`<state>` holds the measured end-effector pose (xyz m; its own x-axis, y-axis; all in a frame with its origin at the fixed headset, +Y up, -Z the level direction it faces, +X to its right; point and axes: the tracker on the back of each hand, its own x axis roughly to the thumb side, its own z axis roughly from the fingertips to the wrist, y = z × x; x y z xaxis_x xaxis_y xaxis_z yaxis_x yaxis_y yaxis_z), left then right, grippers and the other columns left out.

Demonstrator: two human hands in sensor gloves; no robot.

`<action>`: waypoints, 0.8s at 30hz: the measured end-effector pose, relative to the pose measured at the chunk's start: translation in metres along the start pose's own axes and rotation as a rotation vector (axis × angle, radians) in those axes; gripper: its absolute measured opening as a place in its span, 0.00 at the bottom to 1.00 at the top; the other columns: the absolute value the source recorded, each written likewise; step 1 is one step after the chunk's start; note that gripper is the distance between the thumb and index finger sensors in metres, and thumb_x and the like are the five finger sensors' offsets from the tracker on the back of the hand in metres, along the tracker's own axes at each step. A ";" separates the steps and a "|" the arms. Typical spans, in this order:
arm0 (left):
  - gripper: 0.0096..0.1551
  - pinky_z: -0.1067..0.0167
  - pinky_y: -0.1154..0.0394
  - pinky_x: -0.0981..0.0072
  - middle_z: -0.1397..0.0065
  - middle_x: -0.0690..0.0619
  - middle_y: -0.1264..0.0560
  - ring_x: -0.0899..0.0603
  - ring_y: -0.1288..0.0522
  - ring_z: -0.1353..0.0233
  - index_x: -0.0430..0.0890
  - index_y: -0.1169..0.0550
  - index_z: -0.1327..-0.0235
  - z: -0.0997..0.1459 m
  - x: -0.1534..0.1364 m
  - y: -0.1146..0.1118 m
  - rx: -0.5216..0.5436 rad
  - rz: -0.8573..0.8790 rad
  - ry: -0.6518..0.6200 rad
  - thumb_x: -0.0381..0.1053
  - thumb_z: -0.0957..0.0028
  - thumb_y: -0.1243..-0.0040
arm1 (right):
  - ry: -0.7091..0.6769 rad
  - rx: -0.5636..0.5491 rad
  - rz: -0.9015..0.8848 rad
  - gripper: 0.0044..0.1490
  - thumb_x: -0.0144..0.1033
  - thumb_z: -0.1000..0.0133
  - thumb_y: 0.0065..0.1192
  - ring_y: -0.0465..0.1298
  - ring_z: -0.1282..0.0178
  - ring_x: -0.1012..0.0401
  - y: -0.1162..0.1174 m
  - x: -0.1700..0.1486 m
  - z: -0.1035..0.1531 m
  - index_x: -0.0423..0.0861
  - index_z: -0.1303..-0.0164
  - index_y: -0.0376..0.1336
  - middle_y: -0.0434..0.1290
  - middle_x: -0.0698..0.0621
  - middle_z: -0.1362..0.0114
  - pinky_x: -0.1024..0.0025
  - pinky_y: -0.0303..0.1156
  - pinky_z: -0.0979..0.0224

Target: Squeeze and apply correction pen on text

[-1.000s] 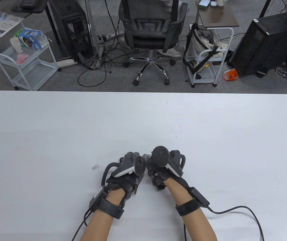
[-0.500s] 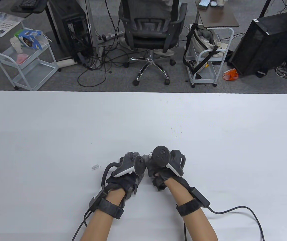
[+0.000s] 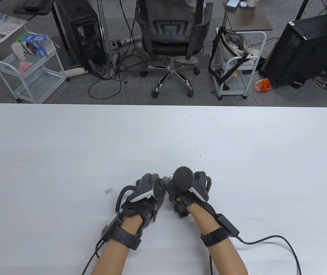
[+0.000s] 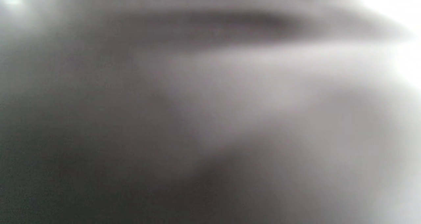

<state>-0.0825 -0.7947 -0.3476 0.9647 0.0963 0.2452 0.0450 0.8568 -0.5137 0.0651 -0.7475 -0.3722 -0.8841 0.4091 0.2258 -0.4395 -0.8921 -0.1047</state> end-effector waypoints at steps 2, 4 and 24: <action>0.39 0.18 0.62 0.50 0.16 0.55 0.68 0.43 0.68 0.14 0.57 0.62 0.27 0.000 0.000 0.000 -0.001 0.001 0.000 0.63 0.46 0.66 | 0.004 0.002 -0.016 0.24 0.55 0.51 0.64 0.77 0.86 0.57 0.001 -0.001 0.000 0.44 0.86 0.76 0.81 0.51 0.85 0.58 0.79 0.66; 0.39 0.18 0.62 0.50 0.16 0.55 0.69 0.43 0.68 0.14 0.57 0.62 0.27 0.000 0.000 0.000 -0.002 0.002 -0.001 0.63 0.46 0.66 | 0.010 -0.003 -0.025 0.24 0.55 0.51 0.64 0.77 0.86 0.57 -0.001 -0.002 0.000 0.44 0.86 0.76 0.81 0.51 0.84 0.58 0.79 0.66; 0.39 0.19 0.63 0.50 0.16 0.54 0.69 0.43 0.68 0.14 0.57 0.62 0.27 0.000 0.000 -0.001 -0.006 0.008 -0.005 0.63 0.46 0.66 | 0.015 -0.017 -0.032 0.24 0.55 0.51 0.64 0.77 0.86 0.57 -0.011 -0.011 0.001 0.44 0.85 0.76 0.81 0.51 0.84 0.57 0.79 0.66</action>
<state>-0.0829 -0.7953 -0.3476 0.9638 0.1053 0.2451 0.0391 0.8531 -0.5203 0.0795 -0.7422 -0.3721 -0.8718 0.4402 0.2148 -0.4701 -0.8752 -0.1142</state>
